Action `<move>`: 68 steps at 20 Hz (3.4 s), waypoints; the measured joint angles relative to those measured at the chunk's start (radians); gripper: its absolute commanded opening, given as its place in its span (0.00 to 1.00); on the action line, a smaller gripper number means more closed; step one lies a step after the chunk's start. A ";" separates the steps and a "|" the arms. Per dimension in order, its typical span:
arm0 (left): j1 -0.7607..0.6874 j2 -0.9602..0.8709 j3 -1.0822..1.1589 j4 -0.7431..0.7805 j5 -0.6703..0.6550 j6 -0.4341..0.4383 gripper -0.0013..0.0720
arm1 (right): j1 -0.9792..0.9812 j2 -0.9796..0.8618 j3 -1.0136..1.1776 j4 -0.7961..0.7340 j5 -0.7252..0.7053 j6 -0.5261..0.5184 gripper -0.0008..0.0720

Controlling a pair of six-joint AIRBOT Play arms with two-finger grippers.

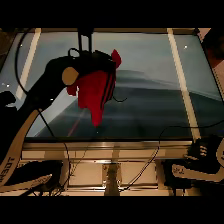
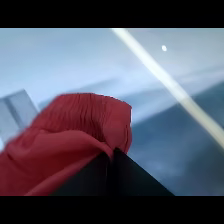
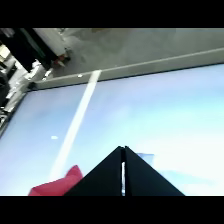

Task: Fold the clothes and pants, and hang the long-sleeved shirts on hangers.

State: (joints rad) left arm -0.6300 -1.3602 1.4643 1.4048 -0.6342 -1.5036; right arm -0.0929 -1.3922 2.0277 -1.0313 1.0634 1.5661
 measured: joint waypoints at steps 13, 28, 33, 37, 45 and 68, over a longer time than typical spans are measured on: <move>-0.215 -0.191 0.000 0.032 -0.230 0.100 0.04 | -0.146 -0.083 -0.027 -0.058 0.120 -0.013 0.03; 0.111 0.381 -0.706 -0.032 -0.302 -0.211 0.04 | -0.126 -0.169 -0.906 0.379 0.246 -0.307 0.32; 0.214 0.540 -0.983 -0.234 -0.272 -0.250 0.61 | -0.031 -0.227 -0.993 0.424 0.200 -0.305 0.74; 0.259 0.573 -1.061 -0.236 -0.264 -0.296 0.62 | 0.039 -0.244 -1.008 0.398 0.102 -0.255 0.81; 0.306 0.583 -1.090 -0.230 -0.276 -0.359 0.73 | 0.088 -0.260 -1.013 0.386 0.007 -0.181 0.86; 0.309 0.389 -1.093 -0.238 -0.092 -0.557 0.04 | 0.192 -0.269 -1.012 0.424 -0.168 -0.095 0.03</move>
State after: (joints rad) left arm -0.3206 -0.9707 0.3714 1.1664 -0.7258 -2.0609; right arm 0.0994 -1.6611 1.0157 -0.6075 0.8951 1.4712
